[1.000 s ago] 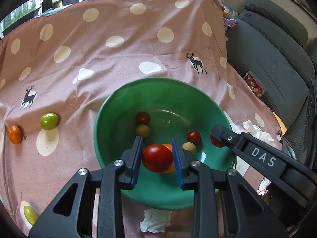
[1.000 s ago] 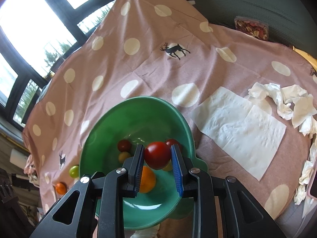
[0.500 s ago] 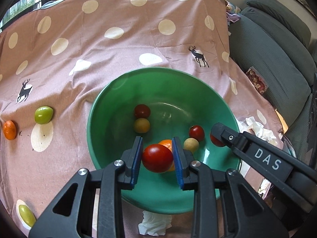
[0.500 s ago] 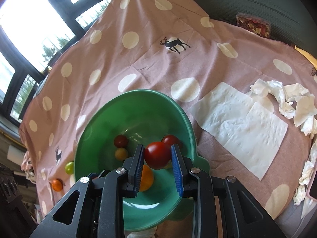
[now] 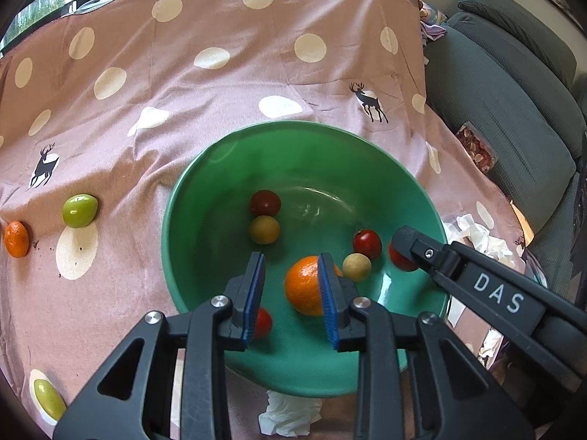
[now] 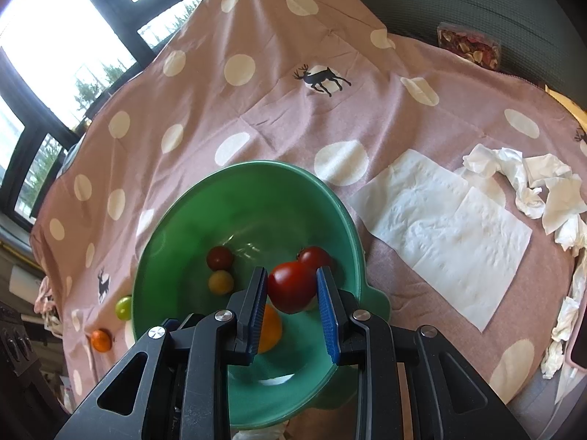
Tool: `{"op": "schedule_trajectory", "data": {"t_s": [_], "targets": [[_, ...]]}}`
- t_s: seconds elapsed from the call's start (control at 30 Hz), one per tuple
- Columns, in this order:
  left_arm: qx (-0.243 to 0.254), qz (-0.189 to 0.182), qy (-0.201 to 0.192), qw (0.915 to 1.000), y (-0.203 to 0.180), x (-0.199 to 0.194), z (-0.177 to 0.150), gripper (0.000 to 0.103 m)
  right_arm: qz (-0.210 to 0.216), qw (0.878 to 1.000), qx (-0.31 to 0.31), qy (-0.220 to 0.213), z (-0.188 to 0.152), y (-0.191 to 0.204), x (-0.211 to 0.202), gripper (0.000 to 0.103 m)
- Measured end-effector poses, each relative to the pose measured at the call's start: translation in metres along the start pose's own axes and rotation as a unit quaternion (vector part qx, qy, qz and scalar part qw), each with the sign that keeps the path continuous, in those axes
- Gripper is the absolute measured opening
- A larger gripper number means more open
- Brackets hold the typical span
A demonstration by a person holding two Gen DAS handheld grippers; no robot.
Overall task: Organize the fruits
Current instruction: 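Open the left gripper to drop its red tomato while the right gripper releases its tomato, then move the right gripper to the orange on the sheet and close on it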
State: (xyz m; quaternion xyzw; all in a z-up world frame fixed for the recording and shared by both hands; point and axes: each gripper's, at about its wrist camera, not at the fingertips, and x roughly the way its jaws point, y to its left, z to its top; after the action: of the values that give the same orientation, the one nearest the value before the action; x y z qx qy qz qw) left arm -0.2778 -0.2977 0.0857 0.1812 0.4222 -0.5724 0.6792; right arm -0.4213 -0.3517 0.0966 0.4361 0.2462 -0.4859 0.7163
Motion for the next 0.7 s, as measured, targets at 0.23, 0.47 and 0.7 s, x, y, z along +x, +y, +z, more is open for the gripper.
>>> {"op": "schedule_trajectory", "data": {"t_s": [0.23,0.47,0.7], "targets": [[-0.014,-0.005,-0.019,0.9997,0.013,-0.021,-0.001,0.040,-0.003,1.000,-0.010,-0.008,0.000,0.004,-0.004,0.030],[-0.045,0.014,-0.050,0.9976,0.048,-0.061,-0.004,0.057,0.010,0.999,-0.023,-0.025,-0.002,0.015,-0.013,0.041],[-0.097,0.057,-0.087,0.9898,0.103,-0.113,-0.017,0.068,0.017,0.998,-0.041,-0.041,-0.005,0.030,-0.021,0.050]]}}
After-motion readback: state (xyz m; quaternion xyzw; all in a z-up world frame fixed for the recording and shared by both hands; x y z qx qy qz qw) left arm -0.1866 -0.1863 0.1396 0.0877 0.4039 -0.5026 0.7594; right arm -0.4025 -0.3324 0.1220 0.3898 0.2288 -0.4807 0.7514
